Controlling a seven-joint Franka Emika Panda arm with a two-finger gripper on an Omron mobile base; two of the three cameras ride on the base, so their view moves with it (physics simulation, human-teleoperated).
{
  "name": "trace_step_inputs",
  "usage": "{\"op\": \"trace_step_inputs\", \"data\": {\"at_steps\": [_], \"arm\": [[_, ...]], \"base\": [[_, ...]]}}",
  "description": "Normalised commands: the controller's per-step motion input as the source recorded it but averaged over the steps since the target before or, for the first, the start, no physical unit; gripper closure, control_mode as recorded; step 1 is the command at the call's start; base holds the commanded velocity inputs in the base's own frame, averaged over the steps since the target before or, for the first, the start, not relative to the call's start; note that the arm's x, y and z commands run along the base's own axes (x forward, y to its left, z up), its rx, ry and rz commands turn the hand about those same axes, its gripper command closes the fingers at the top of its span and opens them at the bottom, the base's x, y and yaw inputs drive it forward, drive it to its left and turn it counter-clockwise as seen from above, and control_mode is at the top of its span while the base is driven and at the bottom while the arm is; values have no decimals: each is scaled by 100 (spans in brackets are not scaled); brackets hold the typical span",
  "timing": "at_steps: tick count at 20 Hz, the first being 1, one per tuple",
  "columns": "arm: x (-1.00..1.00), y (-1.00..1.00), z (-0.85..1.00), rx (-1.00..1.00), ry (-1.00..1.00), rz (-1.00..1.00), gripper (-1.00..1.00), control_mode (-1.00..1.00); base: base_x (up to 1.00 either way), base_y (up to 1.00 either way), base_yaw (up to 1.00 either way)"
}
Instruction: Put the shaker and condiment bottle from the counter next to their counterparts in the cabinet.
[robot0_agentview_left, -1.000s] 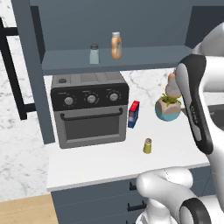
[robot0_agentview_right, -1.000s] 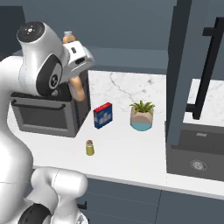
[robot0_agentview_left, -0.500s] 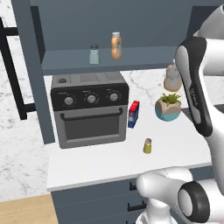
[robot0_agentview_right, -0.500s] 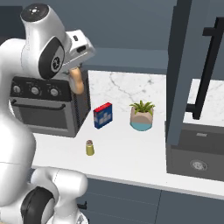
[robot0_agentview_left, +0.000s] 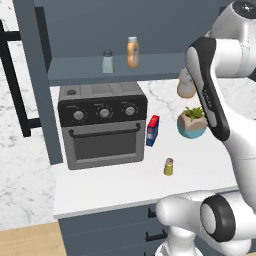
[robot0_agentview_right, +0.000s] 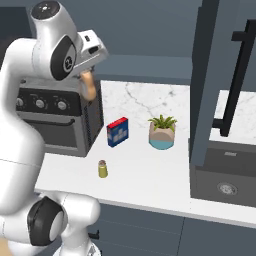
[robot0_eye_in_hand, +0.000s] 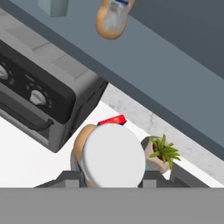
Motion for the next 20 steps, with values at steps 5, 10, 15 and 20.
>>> {"op": "trace_step_inputs", "data": {"at_steps": [5,10,15,20], "arm": [[5,1,15,0,0,0,100,-100],[1,0,28,0,0,0,100,-100],[22,1,30,1,0,0,100,-100],[44,0,23,3,0,0,100,-100]], "base": [[0,0,0],[0,0,0],[0,0,0],[0,0,0]]}}
